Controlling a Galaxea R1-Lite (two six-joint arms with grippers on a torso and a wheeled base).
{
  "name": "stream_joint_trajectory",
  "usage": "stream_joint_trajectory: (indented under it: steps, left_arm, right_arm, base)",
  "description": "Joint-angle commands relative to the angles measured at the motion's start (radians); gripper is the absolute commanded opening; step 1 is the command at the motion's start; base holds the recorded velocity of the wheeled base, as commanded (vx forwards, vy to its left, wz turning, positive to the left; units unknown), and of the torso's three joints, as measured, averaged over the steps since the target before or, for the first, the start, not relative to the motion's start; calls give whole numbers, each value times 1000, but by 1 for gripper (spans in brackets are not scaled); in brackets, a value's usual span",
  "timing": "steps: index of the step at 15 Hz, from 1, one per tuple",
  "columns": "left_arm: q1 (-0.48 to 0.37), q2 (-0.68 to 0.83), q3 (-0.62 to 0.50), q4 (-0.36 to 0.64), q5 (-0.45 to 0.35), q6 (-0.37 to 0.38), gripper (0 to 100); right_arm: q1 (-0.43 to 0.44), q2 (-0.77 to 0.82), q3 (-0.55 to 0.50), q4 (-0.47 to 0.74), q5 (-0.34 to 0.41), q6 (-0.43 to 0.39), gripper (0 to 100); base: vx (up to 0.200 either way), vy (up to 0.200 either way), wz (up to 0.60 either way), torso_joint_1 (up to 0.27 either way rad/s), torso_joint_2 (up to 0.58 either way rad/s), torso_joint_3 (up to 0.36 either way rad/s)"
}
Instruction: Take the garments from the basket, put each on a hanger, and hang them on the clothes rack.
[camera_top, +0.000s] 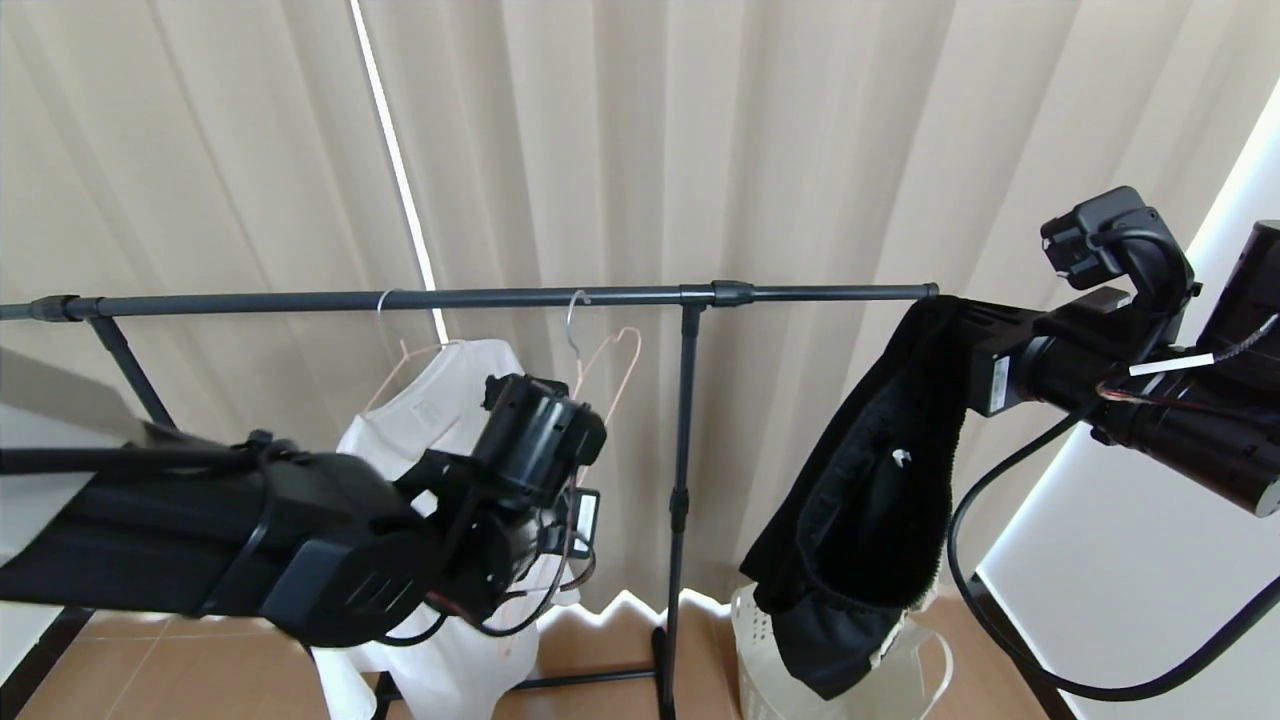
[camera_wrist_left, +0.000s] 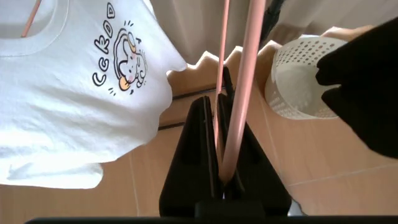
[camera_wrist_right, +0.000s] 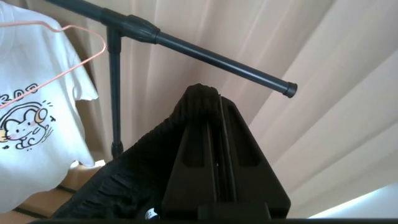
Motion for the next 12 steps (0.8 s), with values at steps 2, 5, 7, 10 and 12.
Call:
stream_joint_trajectory:
  steps: [2,5,7,10,12]
  left_arm:
    - [12,-281,478,-337,-18,192,0]
    - [52,-492,699,-402,-205,325,0]
    - [193,-605,757,-402,-512,448,0]
    - [408,-565,743,-403,-887,632,0]
    - [414,-482,722,-448,-920,701,0]
  right_arm:
    - [59,-5,19,0,-2,-4,0]
    - [79,-3,25,0,-4,-7,0]
    - [80,-3,25,1,-17,-7,0]
    - [79,3,19,-2,-91,-33,0]
    - [79,8,16,-2,-111,-36,0]
  base:
    - [0,0,0,0,0,0]
    - [0,0,0,0,0,0]
    - [0,0,0,0,0,0]
    - [0,0,0,0,0,0]
    - [0,0,0,0,0,0]
